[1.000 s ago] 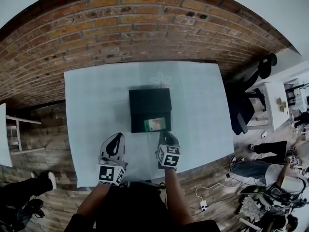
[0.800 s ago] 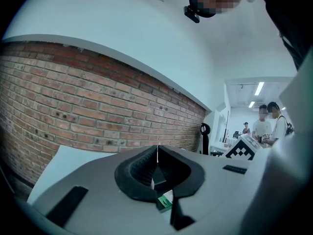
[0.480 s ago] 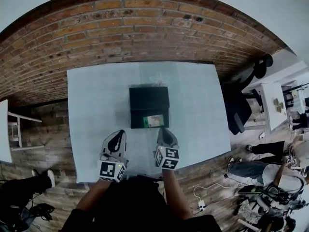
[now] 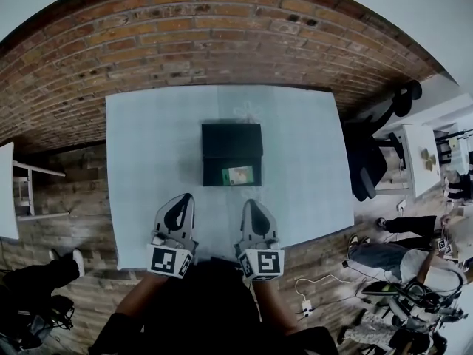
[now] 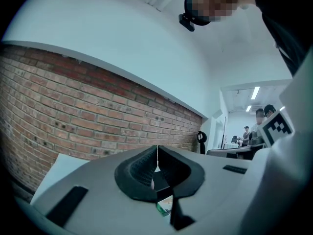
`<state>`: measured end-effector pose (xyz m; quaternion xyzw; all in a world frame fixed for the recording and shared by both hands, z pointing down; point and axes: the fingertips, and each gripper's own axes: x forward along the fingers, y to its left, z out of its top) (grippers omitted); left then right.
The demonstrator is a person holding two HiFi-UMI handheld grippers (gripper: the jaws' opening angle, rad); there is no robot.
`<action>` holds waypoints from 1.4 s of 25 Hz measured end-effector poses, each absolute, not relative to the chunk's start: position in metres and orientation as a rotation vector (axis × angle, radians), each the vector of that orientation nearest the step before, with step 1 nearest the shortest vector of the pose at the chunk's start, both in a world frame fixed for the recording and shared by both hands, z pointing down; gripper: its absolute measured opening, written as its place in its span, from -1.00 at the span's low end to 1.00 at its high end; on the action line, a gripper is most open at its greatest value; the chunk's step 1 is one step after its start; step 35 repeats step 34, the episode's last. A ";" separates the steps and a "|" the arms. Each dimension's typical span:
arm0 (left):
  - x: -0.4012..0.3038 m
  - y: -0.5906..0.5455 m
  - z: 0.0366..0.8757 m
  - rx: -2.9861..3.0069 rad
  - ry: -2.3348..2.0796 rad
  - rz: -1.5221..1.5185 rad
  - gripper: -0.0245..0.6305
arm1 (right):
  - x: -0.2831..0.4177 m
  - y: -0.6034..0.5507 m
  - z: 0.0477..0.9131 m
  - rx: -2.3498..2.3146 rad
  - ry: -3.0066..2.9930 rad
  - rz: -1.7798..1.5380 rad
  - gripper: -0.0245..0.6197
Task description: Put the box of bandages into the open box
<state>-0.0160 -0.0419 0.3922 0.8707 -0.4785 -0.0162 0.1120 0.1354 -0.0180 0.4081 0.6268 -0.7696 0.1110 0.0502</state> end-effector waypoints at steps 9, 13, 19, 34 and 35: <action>-0.008 -0.031 0.395 2.582 -1.374 -0.048 -0.83 | 0.104 0.006 0.407 1.819 -2.445 0.289 -0.84; -0.011 -0.030 0.395 2.574 -1.378 -0.052 -0.83 | 0.105 0.006 0.410 1.808 -2.436 0.292 -0.84; -0.013 -0.029 0.392 2.553 -1.387 -0.080 -0.83 | 0.108 0.002 0.406 1.827 -2.431 0.253 -0.84; -0.010 -0.026 0.392 2.578 -1.385 -0.067 -0.83 | 0.106 -0.003 0.396 1.849 -2.443 0.282 -0.84; -0.010 -0.026 0.392 2.578 -1.385 -0.067 -0.83 | 0.106 -0.003 0.396 1.849 -2.443 0.282 -0.84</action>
